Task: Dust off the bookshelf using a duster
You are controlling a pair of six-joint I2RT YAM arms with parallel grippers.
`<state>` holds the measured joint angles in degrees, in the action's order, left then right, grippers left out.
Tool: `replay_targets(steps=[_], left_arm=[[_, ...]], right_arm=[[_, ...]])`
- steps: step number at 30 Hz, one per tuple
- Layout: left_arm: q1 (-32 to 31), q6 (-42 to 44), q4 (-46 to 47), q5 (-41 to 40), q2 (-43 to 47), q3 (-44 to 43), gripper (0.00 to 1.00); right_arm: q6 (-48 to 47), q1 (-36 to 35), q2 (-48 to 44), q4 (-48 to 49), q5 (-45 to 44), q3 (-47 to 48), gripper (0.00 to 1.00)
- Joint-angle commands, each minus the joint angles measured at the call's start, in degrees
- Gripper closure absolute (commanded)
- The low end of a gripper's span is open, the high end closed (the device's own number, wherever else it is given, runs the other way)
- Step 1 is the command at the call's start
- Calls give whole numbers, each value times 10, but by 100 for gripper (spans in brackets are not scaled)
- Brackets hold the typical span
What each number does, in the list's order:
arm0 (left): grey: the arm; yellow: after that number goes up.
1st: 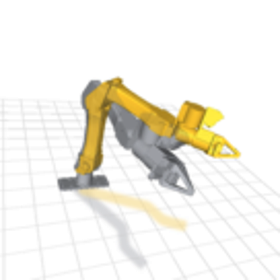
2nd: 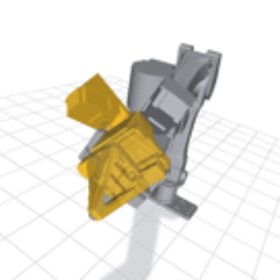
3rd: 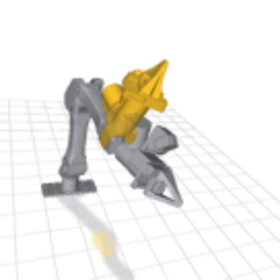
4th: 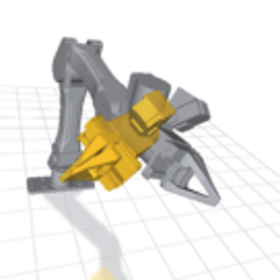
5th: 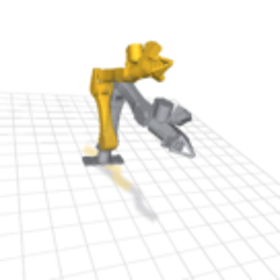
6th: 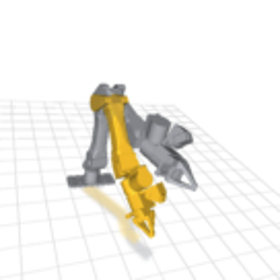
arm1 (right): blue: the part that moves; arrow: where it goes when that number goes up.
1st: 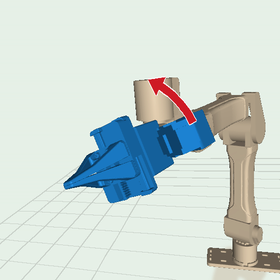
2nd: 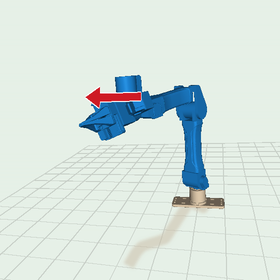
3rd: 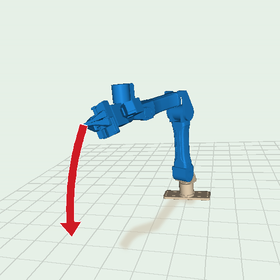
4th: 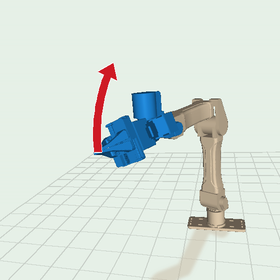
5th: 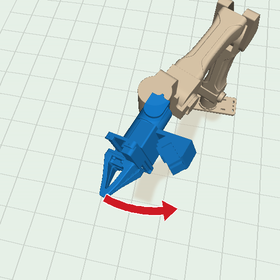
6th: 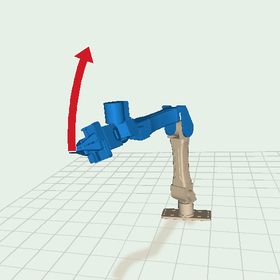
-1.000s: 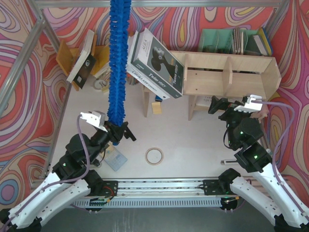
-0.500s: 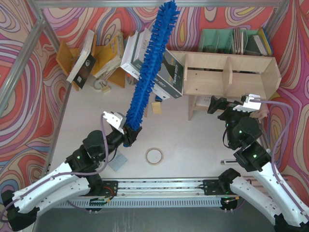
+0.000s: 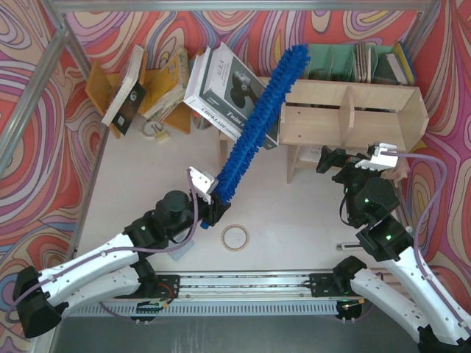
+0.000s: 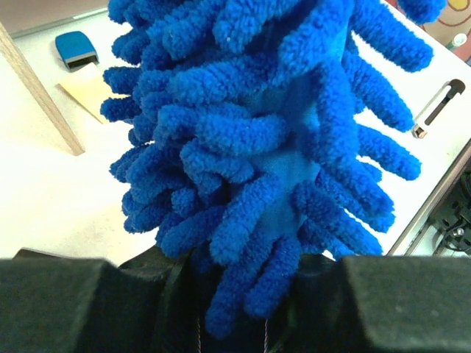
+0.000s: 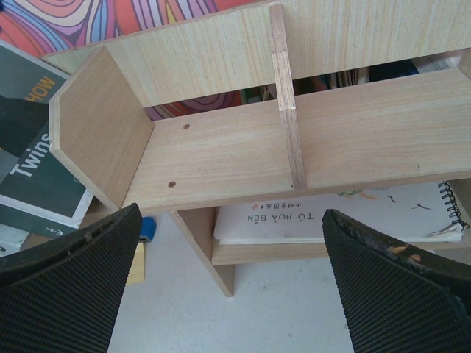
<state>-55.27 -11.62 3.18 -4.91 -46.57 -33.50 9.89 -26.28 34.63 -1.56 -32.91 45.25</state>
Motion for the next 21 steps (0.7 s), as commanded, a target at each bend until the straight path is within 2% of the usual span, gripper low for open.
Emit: replay_targets(steps=[1,8,12,21], left_arm=[[-3,-8,48,13,-3,-5,100],[-2,48,-35,-46,76,-55,100],[-2,57,-72,-54,97,-77,100],[-2,27,-28,-66,68,-41,100]], right_arm=[[-6,-1,2,10,-3,8,1],[-7,0,2,12,-3,8,1],[-6,-1,3,11,-1,9,1],[-6,-1,-6,8,-1,9,1]])
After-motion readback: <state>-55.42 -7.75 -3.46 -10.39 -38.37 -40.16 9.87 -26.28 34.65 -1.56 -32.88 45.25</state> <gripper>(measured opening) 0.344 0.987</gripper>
